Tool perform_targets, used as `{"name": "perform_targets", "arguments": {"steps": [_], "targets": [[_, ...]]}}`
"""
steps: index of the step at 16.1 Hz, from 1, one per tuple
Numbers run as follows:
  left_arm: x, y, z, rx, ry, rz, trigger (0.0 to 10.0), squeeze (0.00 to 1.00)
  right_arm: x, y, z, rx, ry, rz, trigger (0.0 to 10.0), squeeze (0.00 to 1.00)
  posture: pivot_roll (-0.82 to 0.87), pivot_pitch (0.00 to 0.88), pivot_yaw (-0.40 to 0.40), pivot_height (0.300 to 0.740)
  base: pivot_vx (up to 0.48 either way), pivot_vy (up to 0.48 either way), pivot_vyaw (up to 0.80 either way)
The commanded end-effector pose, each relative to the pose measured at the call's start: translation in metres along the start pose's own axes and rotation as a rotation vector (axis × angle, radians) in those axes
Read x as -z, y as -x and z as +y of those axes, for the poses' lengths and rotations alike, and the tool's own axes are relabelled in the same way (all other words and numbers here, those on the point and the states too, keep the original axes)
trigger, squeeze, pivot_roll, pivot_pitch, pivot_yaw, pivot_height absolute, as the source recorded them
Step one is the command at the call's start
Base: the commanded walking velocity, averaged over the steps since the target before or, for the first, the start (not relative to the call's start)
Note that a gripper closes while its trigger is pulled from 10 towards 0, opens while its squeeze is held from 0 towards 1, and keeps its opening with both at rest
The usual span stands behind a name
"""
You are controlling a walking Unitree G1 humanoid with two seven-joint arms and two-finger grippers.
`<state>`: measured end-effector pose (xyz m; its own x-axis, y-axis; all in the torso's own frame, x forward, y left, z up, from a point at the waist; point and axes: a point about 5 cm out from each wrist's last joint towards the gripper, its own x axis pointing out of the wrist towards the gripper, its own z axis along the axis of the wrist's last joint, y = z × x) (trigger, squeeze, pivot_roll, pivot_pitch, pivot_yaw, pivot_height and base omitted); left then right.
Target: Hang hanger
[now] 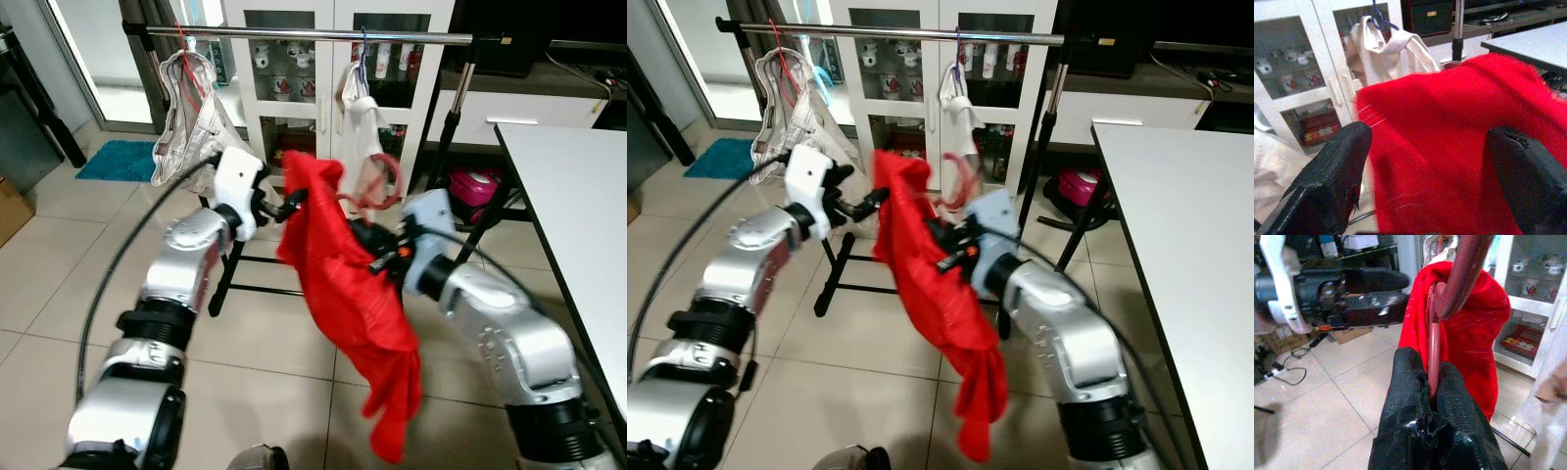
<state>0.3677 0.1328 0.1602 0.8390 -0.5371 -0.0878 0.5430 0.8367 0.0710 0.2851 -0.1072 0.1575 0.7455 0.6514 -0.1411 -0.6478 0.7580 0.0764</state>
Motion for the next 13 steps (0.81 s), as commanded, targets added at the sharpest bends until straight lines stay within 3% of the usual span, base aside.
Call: {"name": "perform_targets", "arguments": {"steps": [1,2,3,4,6,8,10,11,13], "targets": [[-0.008,0.000,0.001,-0.012,0.016,-0.026,10.0,1.00,-0.012,0.000,0.004,-0.009,0.043,-0.052,10.0,0.00,-0.15,0.000,0.068,0.740,0.000,0.000,0.00],[-0.014,-0.004,-0.010,0.022,0.120,-0.069,10.0,0.16,-0.011,-0.001,0.007,-0.005,0.085,-0.038,10.0,0.00,-0.16,0.000,0.080,0.740,0.000,0.000,0.00],[-0.014,-0.005,-0.013,0.027,0.145,-0.074,10.0,0.16,-0.011,-0.001,0.008,-0.003,0.094,-0.036,10.0,0.00,-0.16,0.000,0.080,0.740,0.000,0.000,0.00],[-0.012,-0.006,-0.016,0.037,0.179,-0.070,10.0,0.00,-0.011,-0.001,0.008,0.001,0.102,-0.036,10.0,0.00,-0.17,0.000,0.083,0.740,0.000,0.000,0.00],[-0.009,-0.006,-0.035,0.099,0.299,-0.051,10.0,0.00,-0.011,0.000,0.009,0.016,0.128,-0.036,10.0,0.00,-0.18,0.000,0.096,0.740,0.000,0.000,0.00],[-0.009,-0.007,-0.050,0.172,0.349,-0.030,10.0,0.00,-0.011,-0.001,0.011,0.014,0.149,-0.034,10.0,0.00,-0.18,0.000,0.100,0.740,0.000,0.000,0.00],[-0.011,-0.006,-0.057,0.189,0.328,-0.027,9.8,0.00,-0.010,-0.001,0.013,0.005,0.162,-0.030,10.0,0.00,-0.18,0.000,0.101,0.740,0.000,0.000,0.00],[-0.013,-0.006,-0.060,0.182,0.309,-0.033,8.0,0.00,-0.010,-0.001,0.014,0.001,0.167,-0.028,10.0,0.00,-0.18,0.000,0.101,0.740,0.000,0.000,0.00],[-0.014,-0.006,-0.062,0.128,0.292,-0.041,0.0,0.00,-0.008,-0.001,0.015,-0.004,0.172,-0.026,10.0,0.00,-0.18,0.000,0.099,0.740,0.000,0.000,0.00]]}}
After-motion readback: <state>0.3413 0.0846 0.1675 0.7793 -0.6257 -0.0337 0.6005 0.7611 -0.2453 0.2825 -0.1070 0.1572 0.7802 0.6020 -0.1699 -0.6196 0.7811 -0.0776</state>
